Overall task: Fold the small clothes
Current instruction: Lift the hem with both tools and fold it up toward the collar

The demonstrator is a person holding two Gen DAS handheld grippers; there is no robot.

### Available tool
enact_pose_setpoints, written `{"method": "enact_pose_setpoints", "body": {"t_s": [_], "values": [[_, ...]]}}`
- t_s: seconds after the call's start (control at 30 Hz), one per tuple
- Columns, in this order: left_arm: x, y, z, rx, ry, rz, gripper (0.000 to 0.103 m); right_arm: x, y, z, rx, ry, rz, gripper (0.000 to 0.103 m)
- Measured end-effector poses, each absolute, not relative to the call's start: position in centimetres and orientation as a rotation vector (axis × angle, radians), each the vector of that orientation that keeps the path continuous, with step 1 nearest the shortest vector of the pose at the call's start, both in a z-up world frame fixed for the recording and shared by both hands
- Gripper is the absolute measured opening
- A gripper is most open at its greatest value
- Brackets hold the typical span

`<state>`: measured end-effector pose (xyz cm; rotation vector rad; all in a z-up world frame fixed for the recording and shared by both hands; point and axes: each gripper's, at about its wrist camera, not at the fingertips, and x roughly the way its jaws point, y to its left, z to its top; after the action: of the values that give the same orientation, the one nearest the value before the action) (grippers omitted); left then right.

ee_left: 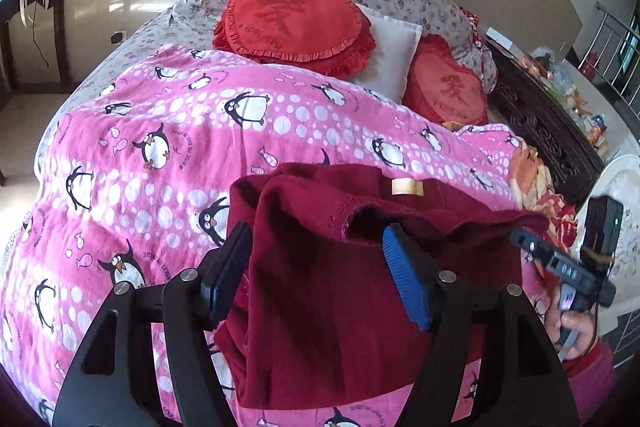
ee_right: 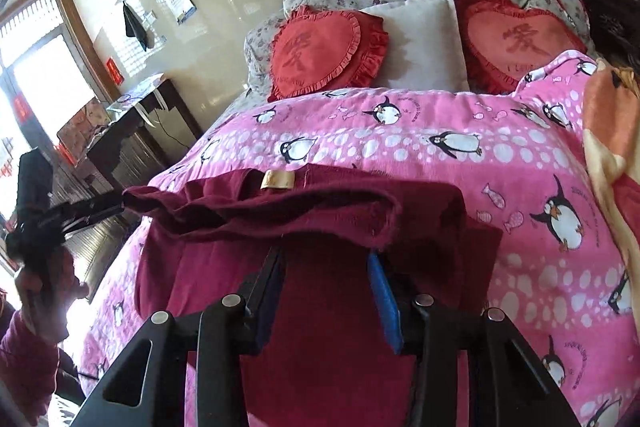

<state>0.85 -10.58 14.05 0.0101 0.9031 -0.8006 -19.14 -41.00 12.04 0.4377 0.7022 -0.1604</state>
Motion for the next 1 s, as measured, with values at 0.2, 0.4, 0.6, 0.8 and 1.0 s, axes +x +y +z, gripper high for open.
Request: {"method": "enact_pose_setpoints", "body": {"t_s": [0.2,0.4,0.6,0.8,1.0], "values": [[1.7,-12.3,12.5,0.003,0.944,-0.783,0.068,-12.4,-45.0,11.5,0.487,0.72,-0.275,0.042],[3.7,-15.0,11.8,0.075,0.903,-0.71,0.068,-13.0,-45.1,12.4,0.5,0.708,-0.286,0.042],[7.9,-16.7,7.6,0.101,0.988,-0.542,0.068,-14.2,-46.5,11.5,0.438,0.725,-0.401,0.042],[8.2,-16.6,7.1,0.104,0.977,-0.535,0.071,-12.6,-48.4,8.4,0.489,0.808,-0.418,0.042],[6.0,-15.5,9.1,0.142,0.942,-0.558,0.071,-14.9,-45.2,12.3,0.449,0.75,-0.376,0.042]]}}
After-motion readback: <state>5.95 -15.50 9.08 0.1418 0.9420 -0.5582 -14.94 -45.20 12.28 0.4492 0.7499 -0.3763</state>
